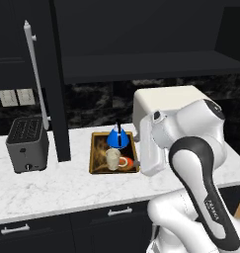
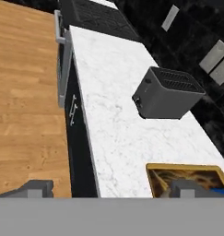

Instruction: Pick the kettle from the counter and place it on the tray. Then pick the mug from the cabinet and place it on the tray. Then close the cabinet doors.

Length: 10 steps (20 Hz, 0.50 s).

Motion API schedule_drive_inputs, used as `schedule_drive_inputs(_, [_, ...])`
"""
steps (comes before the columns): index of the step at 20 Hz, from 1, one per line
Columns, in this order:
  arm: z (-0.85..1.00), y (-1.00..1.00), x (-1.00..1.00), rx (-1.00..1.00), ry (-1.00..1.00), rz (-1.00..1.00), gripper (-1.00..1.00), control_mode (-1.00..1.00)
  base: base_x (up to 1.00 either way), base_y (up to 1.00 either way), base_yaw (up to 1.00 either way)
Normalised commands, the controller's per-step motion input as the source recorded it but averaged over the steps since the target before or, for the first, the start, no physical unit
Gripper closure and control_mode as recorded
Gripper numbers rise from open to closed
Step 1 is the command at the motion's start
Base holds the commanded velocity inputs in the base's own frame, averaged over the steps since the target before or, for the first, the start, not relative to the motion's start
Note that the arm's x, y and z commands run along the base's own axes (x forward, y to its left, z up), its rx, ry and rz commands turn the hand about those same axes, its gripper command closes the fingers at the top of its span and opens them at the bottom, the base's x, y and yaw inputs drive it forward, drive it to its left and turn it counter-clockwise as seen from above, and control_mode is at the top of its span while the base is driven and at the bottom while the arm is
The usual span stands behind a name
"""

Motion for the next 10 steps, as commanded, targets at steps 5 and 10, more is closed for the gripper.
schedule_drive_inputs(5, [0.14, 0.02, -0.31, -0.03, -0.05, 0.16, -1.00, -1.00, 0.00, 0.00, 0.00])
schedule_drive_inputs(10, [0.12, 0.02, -0.33, 0.03, -0.28, 0.26, -1.00, -1.00, 0.00, 0.00, 0.00])
